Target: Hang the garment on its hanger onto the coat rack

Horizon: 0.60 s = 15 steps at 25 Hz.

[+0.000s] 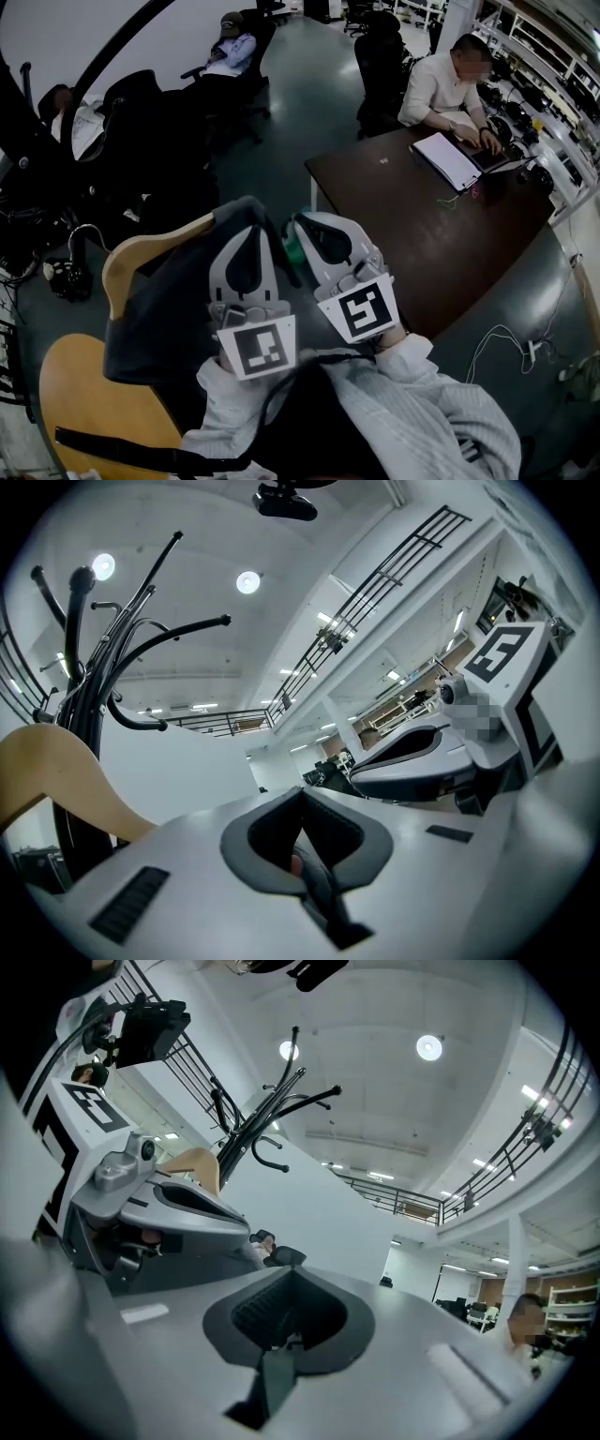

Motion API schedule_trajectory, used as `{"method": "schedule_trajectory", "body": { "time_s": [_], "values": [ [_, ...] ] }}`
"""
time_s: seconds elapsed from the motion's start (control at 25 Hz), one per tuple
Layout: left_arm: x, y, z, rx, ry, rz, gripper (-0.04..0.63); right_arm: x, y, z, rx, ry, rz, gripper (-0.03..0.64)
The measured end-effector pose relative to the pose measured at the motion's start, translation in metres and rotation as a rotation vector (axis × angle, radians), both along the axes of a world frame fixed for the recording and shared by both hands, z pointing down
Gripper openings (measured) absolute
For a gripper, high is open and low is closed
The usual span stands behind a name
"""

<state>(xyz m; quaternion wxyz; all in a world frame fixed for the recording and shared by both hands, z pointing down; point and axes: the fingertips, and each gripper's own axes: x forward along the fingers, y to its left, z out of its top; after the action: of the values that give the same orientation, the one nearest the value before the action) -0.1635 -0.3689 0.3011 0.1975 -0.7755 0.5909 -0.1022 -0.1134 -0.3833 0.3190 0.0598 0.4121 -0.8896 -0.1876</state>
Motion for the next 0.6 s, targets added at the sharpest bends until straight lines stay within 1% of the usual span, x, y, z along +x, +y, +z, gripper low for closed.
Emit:
{"method": "schedule_trajectory", "body": {
  "time_s": [0.44,0.6],
  "values": [
    [0.0031,-0.0015,0.0012,-0.009,-0.019,0.001,0.006,0.0055,-0.0014,0.0009,-0.010,-0.001,0.005,0.002],
    [0.0004,-0.0019,0.0021,-0.012,-0.020,-0.002,0.006,0.0040,-0.0017,0.0045,-0.018,0.013,0.006,0.002]
  ]
}}
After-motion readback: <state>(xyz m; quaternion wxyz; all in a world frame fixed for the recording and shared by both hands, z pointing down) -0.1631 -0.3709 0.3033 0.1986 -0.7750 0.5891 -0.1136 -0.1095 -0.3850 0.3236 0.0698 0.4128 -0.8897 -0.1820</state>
